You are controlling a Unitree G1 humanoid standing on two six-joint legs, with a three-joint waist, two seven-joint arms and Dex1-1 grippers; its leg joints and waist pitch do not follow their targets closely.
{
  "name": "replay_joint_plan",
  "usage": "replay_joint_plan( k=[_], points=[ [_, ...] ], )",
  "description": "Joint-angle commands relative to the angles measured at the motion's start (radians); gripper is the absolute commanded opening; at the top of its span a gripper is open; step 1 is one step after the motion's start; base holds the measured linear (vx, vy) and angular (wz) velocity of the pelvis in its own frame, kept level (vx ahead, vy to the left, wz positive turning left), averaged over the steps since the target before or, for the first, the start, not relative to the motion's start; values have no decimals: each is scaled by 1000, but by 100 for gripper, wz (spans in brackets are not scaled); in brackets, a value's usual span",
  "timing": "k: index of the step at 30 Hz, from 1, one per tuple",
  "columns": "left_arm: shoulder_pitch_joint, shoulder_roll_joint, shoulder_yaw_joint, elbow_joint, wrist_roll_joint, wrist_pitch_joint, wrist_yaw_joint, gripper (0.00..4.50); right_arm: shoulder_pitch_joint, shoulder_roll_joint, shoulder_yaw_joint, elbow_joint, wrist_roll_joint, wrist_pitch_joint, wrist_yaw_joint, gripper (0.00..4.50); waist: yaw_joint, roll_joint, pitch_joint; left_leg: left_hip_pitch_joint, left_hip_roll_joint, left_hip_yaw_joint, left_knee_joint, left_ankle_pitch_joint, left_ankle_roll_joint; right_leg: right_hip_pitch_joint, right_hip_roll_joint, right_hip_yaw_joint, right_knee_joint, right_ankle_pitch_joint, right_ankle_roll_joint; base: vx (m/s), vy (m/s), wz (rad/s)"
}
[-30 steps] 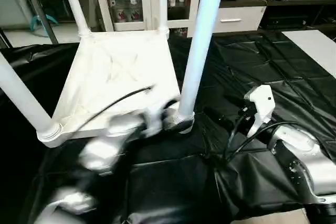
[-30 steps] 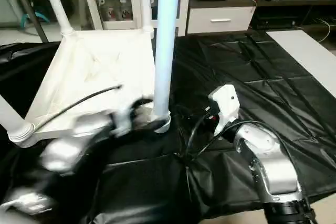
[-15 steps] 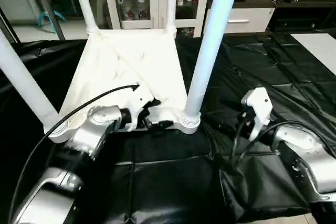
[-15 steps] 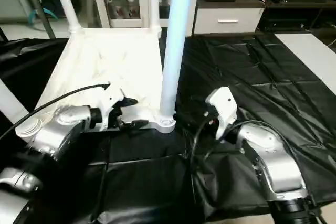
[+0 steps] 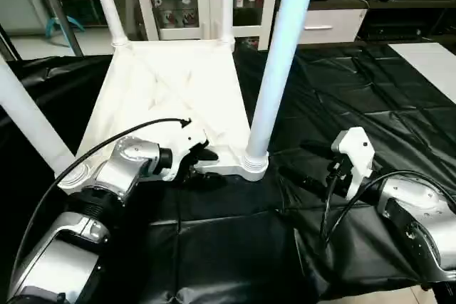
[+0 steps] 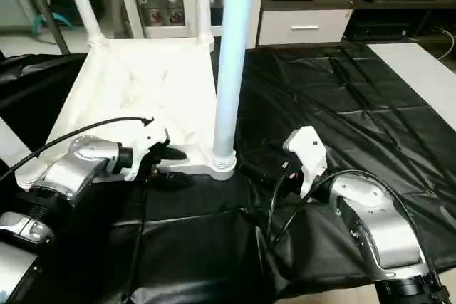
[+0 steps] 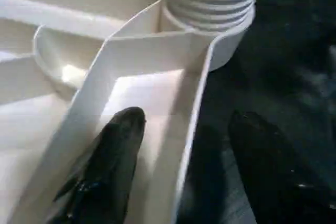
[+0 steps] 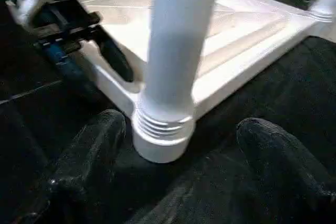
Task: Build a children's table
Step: Rotate table base
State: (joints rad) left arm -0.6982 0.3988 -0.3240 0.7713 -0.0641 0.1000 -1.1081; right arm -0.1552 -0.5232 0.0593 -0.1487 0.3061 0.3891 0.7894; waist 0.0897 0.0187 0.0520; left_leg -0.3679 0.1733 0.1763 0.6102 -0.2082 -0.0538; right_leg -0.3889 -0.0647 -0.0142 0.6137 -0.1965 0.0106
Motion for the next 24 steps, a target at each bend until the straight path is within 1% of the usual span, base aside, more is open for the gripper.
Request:
replay_joint_plan(
  k=[1,2,6,7,10,12,13,14,16,17,18,21,22,23,24],
  points=[
    [-12,13,-10,15,17,-5,-9,279,12,-19,14,-24,2,3,22,384,3,2,-62,17,54,-20,-84,-182,5,40,-77,32,-62,-72,-264,0,0,0],
    [-13,13,-10,21,24,-12,-4,261,15,-20,16,-24,0,0,24,384,3,3,-61,17,54,-20,-85,-181,5,40,-77,33,-61,-68,-266,0,0,0],
    [-21,8,-5,45,42,-31,7,239,18,-21,20,-24,-4,1,25,384,2,0,-60,16,53,-20,-85,-188,6,40,-77,32,-63,-79,-267,0,0,0],
    [-26,4,1,57,44,-39,10,217,22,-26,26,-25,-6,7,32,384,3,2,-61,18,54,-20,-85,-192,4,39,-77,33,-64,-84,-267,0,0,0],
    [-32,3,8,70,46,-50,9,203,32,-43,41,-16,-20,11,44,384,4,1,-59,18,55,-20,-86,-204,0,39,-78,34,-65,-98,-265,0,0,0],
    [-32,4,8,70,47,-50,7,175,33,-45,43,-11,-27,10,42,384,5,1,-59,17,55,-21,-87,-203,0,40,-79,33,-66,-100,-263,0,0,0],
    [-31,4,7,71,48,-50,5,167,31,-43,41,-5,-28,14,36,384,4,2,-59,17,55,-21,-88,-208,-1,38,-79,33,-66,-105,-263,0,0,0],
    [-32,3,6,74,52,-53,0,163,25,-37,38,2,-26,29,26,384,3,2,-58,17,55,-21,-88,-211,-1,38,-78,33,-67,-110,-263,0,0,0],
    [-31,3,3,77,57,-55,-4,158,22,-35,39,6,-25,33,24,384,3,2,-57,17,55,-21,-89,-215,-1,38,-79,34,-68,-118,-263,0,0,0],
    [-32,2,3,80,59,-59,-7,136,21,-35,41,6,-25,33,25,384,3,1,-58,17,55,-21,-89,-216,-2,38,-79,34,-67,-120,-262,0,0,0],
    [-31,2,3,82,60,-59,-11,124,22,-34,44,5,-25,32,25,384,3,2,-58,17,55,-22,-89,-215,-2,38,-79,34,-68,-120,-262,0,0,0],
    [-25,8,-7,80,69,-57,-37,114,28,-35,51,-6,-20,31,27,384,3,3,-58,18,56,-22,-89,-212,-3,37,-79,34,-67,-107,-263,0,0,0],
    [-23,9,-9,79,71,-55,-43,104,29,-36,52,-7,-20,30,26,384,3,3,-57,17,56,-21,-90,-213,-3,37,-79,34,-67,-107,-263,0,0,0],
    [-21,10,-10,77,72,-53,-47,79,30,-35,51,-7,-21,30,26,384,3,4,-58,18,56,-21,-89,-215,-3,37,-79,34,-67,-106,-264,0,0,0],
    [-19,10,-11,75,73,-51,-51,75,29,-33,49,-6,-23,30,25,384,3,3,-58,17,56,-21,-90,-216,-3,37,-79,34,-67,-106,-265,0,0,0]
  ],
)
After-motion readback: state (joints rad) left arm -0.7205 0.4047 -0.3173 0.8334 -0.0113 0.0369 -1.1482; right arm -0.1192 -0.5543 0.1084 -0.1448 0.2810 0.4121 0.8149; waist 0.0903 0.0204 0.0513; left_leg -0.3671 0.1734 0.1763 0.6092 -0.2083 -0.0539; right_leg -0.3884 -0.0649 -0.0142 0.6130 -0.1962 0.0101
